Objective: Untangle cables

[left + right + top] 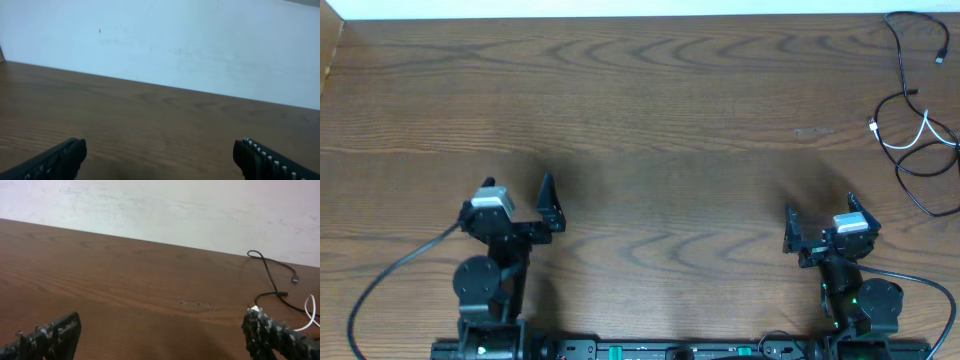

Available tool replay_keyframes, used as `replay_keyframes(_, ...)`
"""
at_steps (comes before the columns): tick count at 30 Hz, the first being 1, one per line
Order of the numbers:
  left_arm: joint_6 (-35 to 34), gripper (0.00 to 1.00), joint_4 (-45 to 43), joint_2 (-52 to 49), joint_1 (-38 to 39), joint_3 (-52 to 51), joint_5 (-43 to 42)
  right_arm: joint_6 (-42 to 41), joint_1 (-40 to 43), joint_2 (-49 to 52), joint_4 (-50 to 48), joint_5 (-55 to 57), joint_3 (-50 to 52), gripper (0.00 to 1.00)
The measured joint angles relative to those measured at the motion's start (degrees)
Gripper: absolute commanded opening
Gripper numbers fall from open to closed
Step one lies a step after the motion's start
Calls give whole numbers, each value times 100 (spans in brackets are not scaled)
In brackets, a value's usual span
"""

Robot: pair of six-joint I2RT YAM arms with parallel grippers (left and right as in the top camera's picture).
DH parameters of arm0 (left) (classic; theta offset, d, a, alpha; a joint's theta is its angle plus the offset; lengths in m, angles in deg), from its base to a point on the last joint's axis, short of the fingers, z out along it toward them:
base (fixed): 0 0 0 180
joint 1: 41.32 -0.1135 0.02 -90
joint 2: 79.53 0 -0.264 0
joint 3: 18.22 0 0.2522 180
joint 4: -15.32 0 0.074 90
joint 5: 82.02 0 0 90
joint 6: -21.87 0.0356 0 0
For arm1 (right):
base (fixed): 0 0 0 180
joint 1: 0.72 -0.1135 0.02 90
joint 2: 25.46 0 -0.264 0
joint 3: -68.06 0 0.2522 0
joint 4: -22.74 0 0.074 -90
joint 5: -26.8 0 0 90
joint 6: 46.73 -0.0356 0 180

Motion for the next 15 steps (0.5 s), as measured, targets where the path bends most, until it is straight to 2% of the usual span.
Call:
replay_keyframes(6,280,99,-492,638,0,-811,-17,0,0,2,0,0,0,99)
replay_keyframes(15,787,99,-485,1248,0,-1338,-20,0,0,2,2,2,0,99)
